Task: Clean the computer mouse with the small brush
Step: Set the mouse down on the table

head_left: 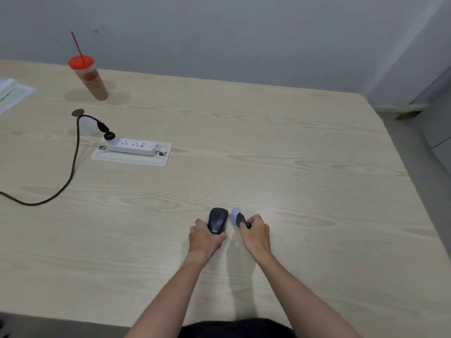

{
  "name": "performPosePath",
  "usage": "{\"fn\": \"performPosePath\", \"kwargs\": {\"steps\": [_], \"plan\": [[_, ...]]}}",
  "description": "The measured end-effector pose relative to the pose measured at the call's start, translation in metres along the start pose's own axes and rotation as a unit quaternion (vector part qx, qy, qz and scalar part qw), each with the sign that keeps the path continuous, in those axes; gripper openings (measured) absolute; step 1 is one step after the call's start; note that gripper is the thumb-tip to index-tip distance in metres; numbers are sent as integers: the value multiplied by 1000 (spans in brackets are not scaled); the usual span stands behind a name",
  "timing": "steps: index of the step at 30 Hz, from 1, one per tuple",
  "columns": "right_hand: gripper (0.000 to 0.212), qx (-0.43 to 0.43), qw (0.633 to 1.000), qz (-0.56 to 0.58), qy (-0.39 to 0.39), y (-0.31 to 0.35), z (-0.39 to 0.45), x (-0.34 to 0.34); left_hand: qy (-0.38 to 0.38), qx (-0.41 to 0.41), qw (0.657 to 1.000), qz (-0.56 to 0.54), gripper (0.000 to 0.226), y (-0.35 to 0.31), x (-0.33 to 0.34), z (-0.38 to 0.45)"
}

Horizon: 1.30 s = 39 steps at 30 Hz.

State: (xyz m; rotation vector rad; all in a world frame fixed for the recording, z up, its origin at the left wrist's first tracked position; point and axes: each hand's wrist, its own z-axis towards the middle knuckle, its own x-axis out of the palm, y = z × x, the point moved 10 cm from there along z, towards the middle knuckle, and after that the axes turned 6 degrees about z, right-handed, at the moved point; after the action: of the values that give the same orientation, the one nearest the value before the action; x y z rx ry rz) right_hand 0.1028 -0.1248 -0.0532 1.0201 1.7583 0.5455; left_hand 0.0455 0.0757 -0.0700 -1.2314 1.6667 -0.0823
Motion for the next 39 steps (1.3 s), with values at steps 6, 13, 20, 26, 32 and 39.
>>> {"fn": "performPosePath", "kwargs": {"steps": [6,13,20,26,32,39], "plan": [[24,49,993,-105,1,-31,-1,-1,-5,-5,998,64,57,0,6,1],[44,79,990,-114,-23,-58,9,-11,-13,-12,995,96,63,-3,9,1],[34,91,993,-79,-10,-58,13,-8,-6,-26,993,118,65,-7,15,-2],[20,77,997,-23,-1,-61,13,-6,-6,7,991,136,70,-3,22,-3],[17,50,999,-14,-6,-60,7,-10,-60,73,959,268,69,-1,27,-22],[20,19,1000,-24,3,-61,2,-10,-53,191,912,360,72,15,50,-41]]}}
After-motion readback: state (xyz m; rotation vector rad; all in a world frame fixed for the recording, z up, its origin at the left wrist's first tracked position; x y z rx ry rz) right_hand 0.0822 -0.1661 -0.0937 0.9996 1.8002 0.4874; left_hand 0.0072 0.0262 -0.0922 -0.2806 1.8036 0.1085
